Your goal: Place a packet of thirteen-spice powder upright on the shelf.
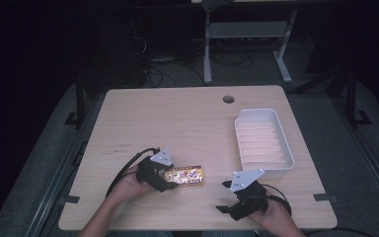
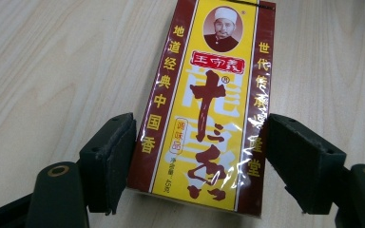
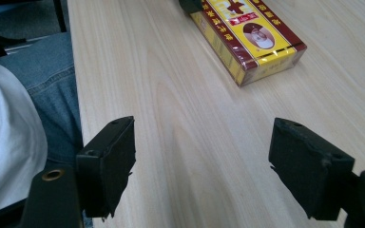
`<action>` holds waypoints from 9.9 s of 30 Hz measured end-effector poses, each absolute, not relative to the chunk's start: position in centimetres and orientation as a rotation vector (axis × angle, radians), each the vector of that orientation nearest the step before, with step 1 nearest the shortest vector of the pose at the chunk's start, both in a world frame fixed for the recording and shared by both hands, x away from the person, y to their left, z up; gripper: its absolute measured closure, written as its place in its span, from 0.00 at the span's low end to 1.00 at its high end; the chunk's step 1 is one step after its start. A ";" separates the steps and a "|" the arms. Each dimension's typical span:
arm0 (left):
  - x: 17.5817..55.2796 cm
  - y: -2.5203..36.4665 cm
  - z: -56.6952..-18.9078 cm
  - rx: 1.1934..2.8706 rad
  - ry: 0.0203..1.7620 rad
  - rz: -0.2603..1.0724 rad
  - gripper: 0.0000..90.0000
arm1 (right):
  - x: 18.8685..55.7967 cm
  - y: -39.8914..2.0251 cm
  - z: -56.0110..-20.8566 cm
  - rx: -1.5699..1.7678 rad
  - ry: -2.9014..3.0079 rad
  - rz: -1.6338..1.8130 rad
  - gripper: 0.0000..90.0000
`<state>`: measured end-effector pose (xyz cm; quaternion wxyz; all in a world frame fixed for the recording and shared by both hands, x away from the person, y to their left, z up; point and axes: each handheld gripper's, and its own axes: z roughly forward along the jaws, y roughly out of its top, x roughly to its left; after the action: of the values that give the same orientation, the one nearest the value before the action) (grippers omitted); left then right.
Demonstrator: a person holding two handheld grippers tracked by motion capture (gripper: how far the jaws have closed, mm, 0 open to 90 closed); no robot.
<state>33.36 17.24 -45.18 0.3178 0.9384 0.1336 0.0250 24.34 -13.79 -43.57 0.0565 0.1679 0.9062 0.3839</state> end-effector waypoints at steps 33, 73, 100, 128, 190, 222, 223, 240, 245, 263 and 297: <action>31.4 18.9 -42.0 2.404 0.325 0.145 0.36 | 25.2 -11.0 -41.0 0.580 2.730 1.183 0.25; 26.7 18.6 -42.3 2.236 0.284 0.242 0.36 | 28.0 -9.3 -41.9 0.985 2.651 1.390 0.26; 26.3 17.5 -42.5 2.254 0.230 0.283 0.36 | 28.5 -10.4 -41.4 1.226 2.601 1.635 0.52; 27.9 20.8 -42.9 2.197 0.396 0.196 0.29 | 30.0 -9.8 -36.4 0.793 2.791 1.416 0.76; 28.8 23.7 -44.0 2.185 0.572 0.194 0.26 | 34.8 -17.8 -28.5 0.137 2.891 0.695 0.76; 29.1 24.2 -44.0 2.168 0.592 0.170 0.26 | 35.1 -20.0 -28.3 0.101 2.922 0.539 0.76; 29.1 24.3 -44.0 2.169 0.592 0.170 0.26 | 35.1 -20.1 -28.2 0.099 2.922 0.523 0.76; 29.2 24.6 -43.9 2.156 0.601 0.170 0.26 | 35.1 -21.0 -28.4 0.090 2.897 0.524 0.75; 29.2 24.5 -43.9 2.154 0.603 0.168 0.26 | 34.9 -21.0 -28.4 0.084 2.900 0.525 0.75; 29.1 24.8 -43.8 2.149 0.604 0.166 0.26 | 34.9 -20.4 -28.4 0.026 2.892 0.518 0.76; 29.3 25.3 -44.0 2.123 0.626 0.152 0.26 | 34.2 -22.7 -28.5 0.016 2.907 0.542 0.75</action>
<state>29.26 25.33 -43.95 0.4452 0.8569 0.2525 0.0613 34.22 -22.69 -28.50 0.0919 0.0054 0.9789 0.1824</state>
